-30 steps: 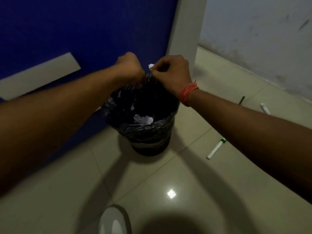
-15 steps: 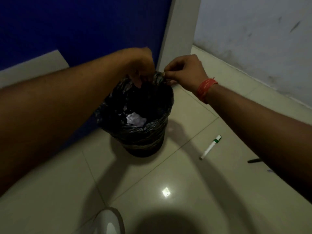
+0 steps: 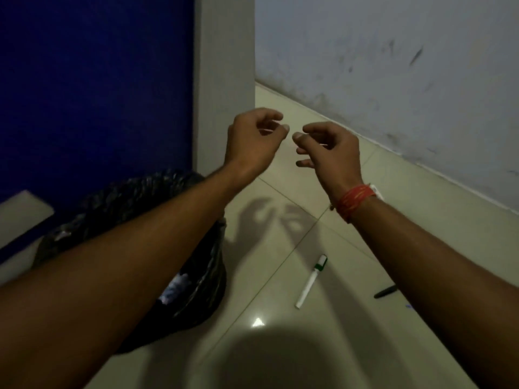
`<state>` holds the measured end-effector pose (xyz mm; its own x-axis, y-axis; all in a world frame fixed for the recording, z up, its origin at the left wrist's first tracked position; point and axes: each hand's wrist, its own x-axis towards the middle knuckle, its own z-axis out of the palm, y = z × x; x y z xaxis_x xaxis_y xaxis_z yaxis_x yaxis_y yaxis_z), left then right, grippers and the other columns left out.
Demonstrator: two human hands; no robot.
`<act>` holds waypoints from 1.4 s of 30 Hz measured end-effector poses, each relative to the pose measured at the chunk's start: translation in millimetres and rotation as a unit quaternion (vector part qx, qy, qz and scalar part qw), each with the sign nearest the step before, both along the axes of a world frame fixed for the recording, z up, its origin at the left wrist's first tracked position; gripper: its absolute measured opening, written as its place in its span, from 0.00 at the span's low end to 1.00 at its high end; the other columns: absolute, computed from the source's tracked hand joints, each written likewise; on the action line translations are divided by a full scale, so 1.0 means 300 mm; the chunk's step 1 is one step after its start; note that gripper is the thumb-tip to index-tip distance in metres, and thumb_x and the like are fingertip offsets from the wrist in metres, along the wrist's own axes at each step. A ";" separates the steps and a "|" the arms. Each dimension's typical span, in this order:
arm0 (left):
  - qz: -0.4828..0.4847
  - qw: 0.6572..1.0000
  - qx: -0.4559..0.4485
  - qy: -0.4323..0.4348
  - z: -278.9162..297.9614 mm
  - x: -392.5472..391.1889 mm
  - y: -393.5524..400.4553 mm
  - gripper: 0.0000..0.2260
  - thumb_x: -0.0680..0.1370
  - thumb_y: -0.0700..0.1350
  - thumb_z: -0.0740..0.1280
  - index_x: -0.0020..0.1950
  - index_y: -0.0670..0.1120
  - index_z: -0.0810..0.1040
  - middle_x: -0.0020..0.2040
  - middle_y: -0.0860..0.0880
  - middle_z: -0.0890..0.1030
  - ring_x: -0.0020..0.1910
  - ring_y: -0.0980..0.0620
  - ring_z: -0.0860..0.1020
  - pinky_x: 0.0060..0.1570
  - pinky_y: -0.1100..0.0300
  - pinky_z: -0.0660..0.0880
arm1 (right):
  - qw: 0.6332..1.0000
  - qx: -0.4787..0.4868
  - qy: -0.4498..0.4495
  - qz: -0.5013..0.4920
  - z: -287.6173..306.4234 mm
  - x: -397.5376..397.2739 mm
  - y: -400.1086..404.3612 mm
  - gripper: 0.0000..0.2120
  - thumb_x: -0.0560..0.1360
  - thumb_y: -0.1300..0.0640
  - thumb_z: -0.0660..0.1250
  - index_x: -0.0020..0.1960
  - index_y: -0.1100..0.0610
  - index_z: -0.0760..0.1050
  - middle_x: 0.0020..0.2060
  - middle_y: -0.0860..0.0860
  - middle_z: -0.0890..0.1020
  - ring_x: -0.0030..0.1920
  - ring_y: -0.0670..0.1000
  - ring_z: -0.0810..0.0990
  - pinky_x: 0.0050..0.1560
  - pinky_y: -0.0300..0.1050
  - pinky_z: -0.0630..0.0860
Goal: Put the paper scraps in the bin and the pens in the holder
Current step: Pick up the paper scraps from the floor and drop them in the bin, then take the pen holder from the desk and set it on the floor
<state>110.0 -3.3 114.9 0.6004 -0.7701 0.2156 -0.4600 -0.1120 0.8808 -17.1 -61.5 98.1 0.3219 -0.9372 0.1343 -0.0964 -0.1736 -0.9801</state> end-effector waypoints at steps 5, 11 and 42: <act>0.036 0.992 -0.037 0.112 0.240 -0.063 -0.005 0.12 0.77 0.42 0.70 0.60 0.44 0.81 0.47 0.56 0.81 0.45 0.65 0.79 0.45 0.77 0.76 | 0.999 0.021 -0.003 -0.035 0.265 -0.030 -0.030 0.18 0.70 0.54 0.75 0.57 0.59 0.78 0.47 0.57 0.84 0.45 0.54 0.85 0.42 0.50 0.85; 0.069 0.975 -0.027 0.211 0.839 -0.106 0.049 0.11 0.77 0.45 0.70 0.59 0.47 0.81 0.46 0.56 0.81 0.46 0.58 0.81 0.50 0.57 0.82 | 1.000 0.016 0.001 -0.023 0.898 -0.038 0.015 0.18 0.69 0.53 0.75 0.55 0.58 0.79 0.46 0.56 0.83 0.45 0.53 0.85 0.45 0.56 0.84; 0.151 0.975 0.044 0.155 1.809 0.660 0.227 0.18 0.78 0.47 0.69 0.68 0.48 0.73 0.60 0.48 0.79 0.53 0.51 0.80 0.47 0.62 0.75 | 0.907 -0.174 0.383 -0.002 1.972 0.785 -0.013 0.35 0.64 0.45 0.78 0.66 0.53 0.69 0.73 0.56 0.57 0.73 0.60 0.59 0.67 0.57 0.70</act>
